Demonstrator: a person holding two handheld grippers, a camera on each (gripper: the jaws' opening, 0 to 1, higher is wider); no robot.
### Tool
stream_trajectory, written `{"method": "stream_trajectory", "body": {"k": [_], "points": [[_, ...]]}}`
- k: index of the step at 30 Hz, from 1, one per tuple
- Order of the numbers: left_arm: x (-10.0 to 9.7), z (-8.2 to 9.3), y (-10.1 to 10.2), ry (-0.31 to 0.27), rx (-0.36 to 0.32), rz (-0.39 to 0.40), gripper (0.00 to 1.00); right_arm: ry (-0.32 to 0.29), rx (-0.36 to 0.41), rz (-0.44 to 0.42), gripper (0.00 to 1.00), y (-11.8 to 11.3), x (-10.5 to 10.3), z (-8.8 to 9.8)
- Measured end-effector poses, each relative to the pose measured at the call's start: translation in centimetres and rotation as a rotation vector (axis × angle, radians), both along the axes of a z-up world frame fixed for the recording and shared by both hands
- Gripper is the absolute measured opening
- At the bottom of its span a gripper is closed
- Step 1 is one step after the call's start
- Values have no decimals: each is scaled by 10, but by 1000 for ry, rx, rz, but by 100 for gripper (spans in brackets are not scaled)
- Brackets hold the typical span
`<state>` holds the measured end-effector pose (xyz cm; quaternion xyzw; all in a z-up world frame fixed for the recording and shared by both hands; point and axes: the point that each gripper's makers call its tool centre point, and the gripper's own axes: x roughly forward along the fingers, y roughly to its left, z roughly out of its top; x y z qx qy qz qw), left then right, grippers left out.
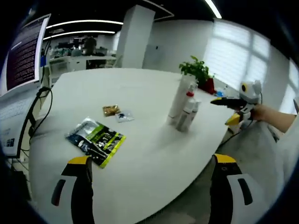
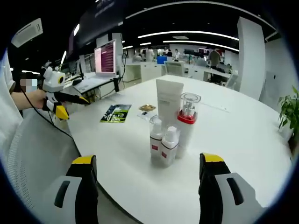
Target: Arrange the skincare products in the storage area until every visible bottle or jar stands upright without overlapping.
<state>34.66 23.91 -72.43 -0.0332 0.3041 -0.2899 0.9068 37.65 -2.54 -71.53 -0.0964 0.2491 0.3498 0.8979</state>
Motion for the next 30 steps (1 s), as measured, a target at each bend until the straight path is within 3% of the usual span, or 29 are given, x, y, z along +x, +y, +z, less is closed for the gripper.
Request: {"method": "stream_trajectory", "body": {"k": [8, 16, 21, 30], "points": [[3, 6, 11, 0, -32, 43, 99, 0, -2, 23, 89, 4, -3, 0], [6, 6, 6, 0, -48, 65, 99, 3, -1, 61, 88, 11, -7, 1], [17, 1, 10, -3, -3, 114, 99, 3, 16, 66, 88, 13, -9, 3], [40, -15, 20, 74, 77, 294, 99, 7, 79, 46, 90, 13, -6, 10]]}}
